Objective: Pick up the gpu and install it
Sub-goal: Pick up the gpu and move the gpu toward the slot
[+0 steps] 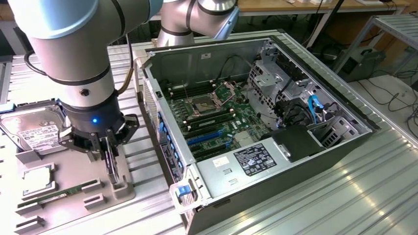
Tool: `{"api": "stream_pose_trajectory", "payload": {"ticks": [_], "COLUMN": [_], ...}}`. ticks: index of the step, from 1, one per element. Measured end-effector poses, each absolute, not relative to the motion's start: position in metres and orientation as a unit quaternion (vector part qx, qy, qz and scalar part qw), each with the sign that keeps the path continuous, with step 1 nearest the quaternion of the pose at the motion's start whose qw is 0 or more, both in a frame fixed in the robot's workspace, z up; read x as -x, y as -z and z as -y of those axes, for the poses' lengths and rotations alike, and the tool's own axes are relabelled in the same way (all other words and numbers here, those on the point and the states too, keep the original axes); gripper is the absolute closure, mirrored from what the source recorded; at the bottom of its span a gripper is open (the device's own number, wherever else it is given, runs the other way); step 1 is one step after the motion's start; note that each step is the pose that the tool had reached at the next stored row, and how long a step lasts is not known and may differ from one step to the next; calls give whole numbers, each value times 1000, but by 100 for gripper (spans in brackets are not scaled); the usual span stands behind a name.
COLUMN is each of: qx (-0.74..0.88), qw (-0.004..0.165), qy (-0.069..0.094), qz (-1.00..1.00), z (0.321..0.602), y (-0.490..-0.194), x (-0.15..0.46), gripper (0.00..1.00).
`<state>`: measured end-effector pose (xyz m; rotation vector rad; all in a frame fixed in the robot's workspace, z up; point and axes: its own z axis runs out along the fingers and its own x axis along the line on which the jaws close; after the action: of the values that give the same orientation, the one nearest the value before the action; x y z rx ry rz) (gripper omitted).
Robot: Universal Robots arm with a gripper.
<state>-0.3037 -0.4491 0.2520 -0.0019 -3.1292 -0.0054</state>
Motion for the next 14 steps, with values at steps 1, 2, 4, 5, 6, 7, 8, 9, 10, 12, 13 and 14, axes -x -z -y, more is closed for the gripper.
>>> {"api": "stream_pose_trajectory", "payload": {"ticks": [1, 2, 4, 5, 6, 7, 8, 9, 10, 12, 13, 14], "qx": [1, 1, 1, 1, 1, 1, 1, 1, 1, 1, 1, 1], "qw": [6, 6, 6, 6, 6, 6, 6, 6, 6, 6, 6, 6], "qy": [1, 1, -3, -6, -9, -12, -14, -16, -18, -21, -23, -25], "qz": [1000, 1000, 1000, 1000, 1000, 1000, 1000, 1000, 1000, 1000, 1000, 1000], "z": [449, 449, 449, 449, 449, 449, 449, 449, 449, 449, 449, 449], "y": [-253, -254, -256, -257, -258, -259, -259, -260, -261, -262, -263, -263], "x": [304, 304, 303, 303, 303, 303, 303, 303, 303, 303, 303, 303], "gripper": [72, 72, 72, 72, 72, 72, 72, 72, 72, 72, 72, 72]}}
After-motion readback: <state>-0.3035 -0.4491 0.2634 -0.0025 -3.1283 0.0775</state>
